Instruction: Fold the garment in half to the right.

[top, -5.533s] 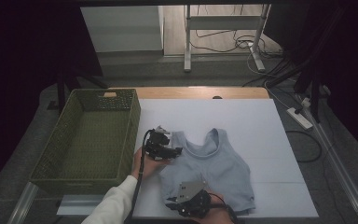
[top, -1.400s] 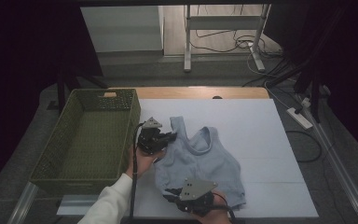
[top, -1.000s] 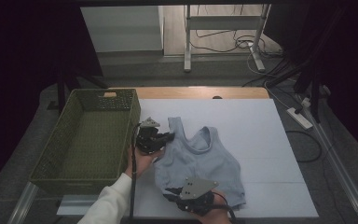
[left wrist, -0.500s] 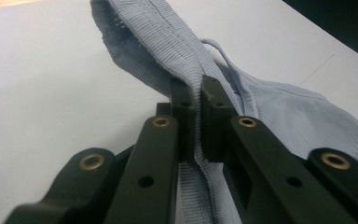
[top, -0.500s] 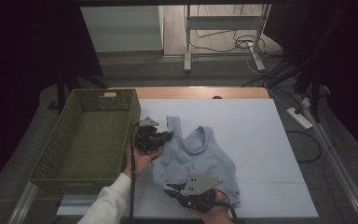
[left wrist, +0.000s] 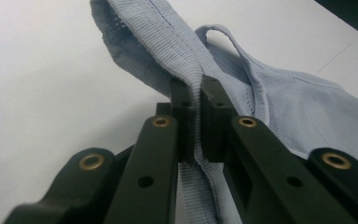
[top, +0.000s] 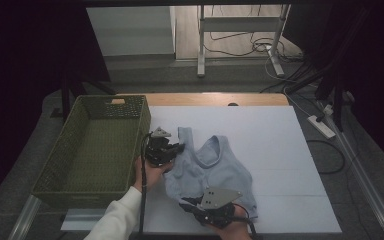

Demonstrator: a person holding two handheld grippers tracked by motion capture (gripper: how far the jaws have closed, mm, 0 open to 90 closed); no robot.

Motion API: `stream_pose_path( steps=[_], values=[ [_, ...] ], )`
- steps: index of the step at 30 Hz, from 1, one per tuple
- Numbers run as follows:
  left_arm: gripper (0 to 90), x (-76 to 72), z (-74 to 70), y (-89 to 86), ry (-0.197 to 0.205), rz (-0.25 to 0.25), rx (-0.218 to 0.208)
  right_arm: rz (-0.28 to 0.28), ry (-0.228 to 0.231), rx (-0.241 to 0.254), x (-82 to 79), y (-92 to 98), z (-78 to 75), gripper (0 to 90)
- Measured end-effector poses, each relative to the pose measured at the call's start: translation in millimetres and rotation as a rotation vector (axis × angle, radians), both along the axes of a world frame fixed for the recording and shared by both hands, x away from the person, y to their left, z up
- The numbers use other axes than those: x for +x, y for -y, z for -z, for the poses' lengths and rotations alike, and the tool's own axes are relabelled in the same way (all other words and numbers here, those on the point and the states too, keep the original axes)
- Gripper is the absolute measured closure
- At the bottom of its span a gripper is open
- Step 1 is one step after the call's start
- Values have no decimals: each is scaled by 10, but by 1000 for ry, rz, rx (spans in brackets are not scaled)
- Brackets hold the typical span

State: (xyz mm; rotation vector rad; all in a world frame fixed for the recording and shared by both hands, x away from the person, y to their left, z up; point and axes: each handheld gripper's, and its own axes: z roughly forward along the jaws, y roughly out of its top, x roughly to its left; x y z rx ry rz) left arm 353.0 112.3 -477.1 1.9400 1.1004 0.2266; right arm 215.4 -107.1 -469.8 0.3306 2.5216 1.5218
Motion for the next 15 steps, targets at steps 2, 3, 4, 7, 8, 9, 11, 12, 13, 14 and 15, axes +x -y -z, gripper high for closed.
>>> stream_pose_path(
  steps=[2,3,4,7,8,9,11,12,13,14,15],
  values=[
    [851,0,-1,-3,1,-1,-2,6,4,2,-3,23,-12,814],
    [851,1,0,-7,0,-2,-3,9,7,4,-5,34,-19,814],
    [851,3,1,-11,0,-1,-4,14,8,8,-8,45,-26,814],
    [851,7,4,-19,-3,-3,-6,27,13,16,-6,86,-47,814],
    [851,7,4,-19,-2,-5,-8,31,14,18,-3,103,-54,815],
    [851,7,3,-19,-1,-5,-9,35,15,21,0,119,-60,815],
    [851,7,2,-19,-1,-6,-8,43,16,24,7,154,-70,815],
    [850,8,2,-19,-1,-7,-10,48,18,26,10,170,-74,815],
    [850,8,2,-19,-1,-7,-11,50,15,26,15,185,-79,815],
    [850,9,2,-19,-1,-8,-12,54,15,28,19,198,-84,815],
    [851,9,3,-17,-1,-8,-12,58,16,28,20,209,-92,815]
  ],
)
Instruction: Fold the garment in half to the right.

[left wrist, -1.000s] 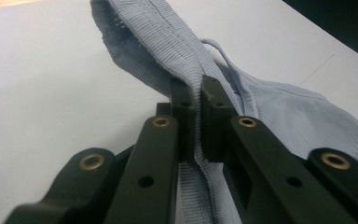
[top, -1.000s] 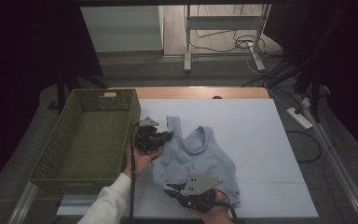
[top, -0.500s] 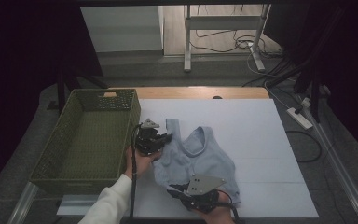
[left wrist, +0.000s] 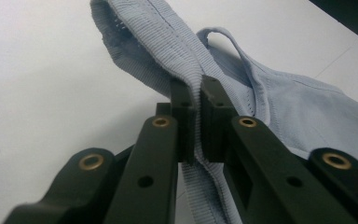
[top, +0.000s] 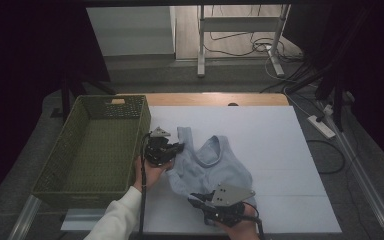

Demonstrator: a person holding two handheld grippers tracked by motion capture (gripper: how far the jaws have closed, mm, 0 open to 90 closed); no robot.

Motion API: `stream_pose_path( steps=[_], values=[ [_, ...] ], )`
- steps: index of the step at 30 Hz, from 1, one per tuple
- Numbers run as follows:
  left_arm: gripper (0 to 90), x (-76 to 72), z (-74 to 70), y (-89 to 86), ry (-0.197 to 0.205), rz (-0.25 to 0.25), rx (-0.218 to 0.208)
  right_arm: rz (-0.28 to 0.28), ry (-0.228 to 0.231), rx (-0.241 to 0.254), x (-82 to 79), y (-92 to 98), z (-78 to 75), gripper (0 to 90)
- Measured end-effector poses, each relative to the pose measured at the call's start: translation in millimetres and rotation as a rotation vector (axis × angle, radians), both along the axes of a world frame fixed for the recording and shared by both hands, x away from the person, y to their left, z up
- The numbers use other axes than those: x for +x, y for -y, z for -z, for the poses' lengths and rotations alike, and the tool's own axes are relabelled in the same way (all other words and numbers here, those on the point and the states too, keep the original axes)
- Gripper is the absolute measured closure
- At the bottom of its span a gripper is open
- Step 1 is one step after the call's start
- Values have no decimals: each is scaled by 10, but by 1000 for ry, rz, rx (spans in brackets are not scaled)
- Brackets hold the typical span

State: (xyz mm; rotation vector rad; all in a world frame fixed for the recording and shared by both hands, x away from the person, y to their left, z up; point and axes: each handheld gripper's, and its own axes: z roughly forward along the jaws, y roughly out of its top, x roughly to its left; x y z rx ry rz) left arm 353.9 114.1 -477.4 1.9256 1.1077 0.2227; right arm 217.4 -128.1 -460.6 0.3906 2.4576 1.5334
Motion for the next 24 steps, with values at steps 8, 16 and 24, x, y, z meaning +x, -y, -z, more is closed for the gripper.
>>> stream_pose_path(
  steps=[8,16,24],
  values=[
    [850,0,-6,3,5,-1,-3,25,0,2,18,85,-22,815],
    [850,5,-31,57,13,6,0,46,-9,-1,47,168,-15,814],
    [850,7,-44,67,4,4,6,71,-1,0,23,259,-45,815]
  ],
)
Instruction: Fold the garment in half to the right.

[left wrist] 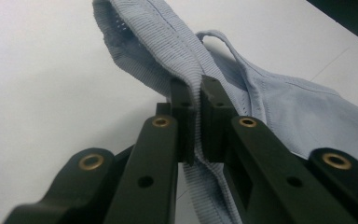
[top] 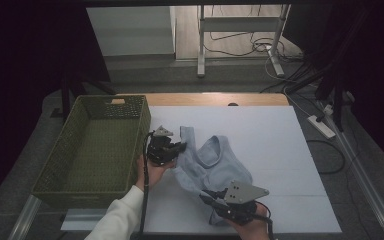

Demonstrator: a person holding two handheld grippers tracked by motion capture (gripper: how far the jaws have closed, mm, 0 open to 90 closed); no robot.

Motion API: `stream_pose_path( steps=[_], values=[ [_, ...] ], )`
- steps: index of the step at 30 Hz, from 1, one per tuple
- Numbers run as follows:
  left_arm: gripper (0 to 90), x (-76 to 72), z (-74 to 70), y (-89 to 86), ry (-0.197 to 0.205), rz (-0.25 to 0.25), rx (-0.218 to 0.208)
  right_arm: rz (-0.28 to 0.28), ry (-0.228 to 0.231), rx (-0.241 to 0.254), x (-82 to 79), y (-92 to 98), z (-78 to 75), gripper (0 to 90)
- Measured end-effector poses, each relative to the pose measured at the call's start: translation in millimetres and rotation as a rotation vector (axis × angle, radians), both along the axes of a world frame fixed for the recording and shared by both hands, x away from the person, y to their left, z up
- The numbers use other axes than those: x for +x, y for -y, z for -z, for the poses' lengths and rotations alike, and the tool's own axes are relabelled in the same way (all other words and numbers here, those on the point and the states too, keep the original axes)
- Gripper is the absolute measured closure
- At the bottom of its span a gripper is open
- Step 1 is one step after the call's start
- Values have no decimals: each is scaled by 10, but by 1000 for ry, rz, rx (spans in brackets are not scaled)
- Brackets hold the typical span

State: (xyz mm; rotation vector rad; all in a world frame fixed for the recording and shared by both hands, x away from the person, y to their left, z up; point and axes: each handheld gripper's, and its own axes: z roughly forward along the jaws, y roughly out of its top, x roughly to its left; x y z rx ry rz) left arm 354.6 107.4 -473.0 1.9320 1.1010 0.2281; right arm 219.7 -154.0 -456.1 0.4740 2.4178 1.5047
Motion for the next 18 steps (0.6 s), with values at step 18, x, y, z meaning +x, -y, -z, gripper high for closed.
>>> stream_pose_path(
  steps=[18],
  values=[
    [851,87,-75,84,-7,9,15,64,-5,22,4,226,-43,815]
  ],
)
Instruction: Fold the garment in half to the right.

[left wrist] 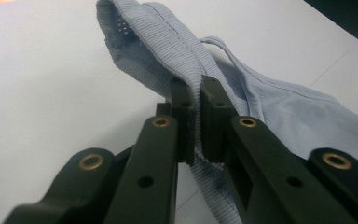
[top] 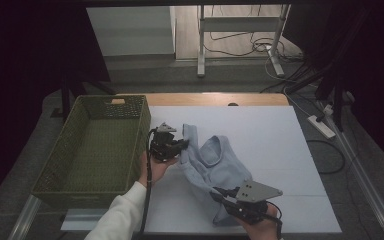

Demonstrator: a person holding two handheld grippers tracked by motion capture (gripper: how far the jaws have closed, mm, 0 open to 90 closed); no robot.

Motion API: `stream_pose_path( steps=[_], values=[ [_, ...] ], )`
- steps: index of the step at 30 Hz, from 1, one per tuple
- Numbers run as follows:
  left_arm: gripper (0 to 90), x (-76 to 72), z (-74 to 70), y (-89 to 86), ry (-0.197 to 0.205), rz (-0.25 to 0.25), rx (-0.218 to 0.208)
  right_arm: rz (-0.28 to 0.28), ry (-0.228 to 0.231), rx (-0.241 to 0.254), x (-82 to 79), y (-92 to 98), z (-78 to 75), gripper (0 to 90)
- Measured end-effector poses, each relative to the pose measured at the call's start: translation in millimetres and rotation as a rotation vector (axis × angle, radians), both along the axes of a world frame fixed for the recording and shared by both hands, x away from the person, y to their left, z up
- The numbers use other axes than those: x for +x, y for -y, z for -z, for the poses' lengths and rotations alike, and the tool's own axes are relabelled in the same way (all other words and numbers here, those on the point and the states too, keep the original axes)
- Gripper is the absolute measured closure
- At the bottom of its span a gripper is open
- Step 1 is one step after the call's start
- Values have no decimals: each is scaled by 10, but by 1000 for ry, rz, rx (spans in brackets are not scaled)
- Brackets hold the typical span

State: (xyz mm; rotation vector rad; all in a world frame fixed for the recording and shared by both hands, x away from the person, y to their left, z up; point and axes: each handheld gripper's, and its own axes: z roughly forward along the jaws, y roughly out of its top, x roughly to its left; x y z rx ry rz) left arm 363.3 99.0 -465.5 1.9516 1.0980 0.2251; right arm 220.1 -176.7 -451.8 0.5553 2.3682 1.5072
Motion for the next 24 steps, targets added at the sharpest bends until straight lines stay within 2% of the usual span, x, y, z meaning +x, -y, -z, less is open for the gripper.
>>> stream_pose_path(
  steps=[12,24],
  values=[
    [850,50,-35,105,-1,0,20,19,-19,4,2,117,27,816],
    [848,96,-66,183,2,16,37,67,-16,20,4,281,4,816]
  ],
)
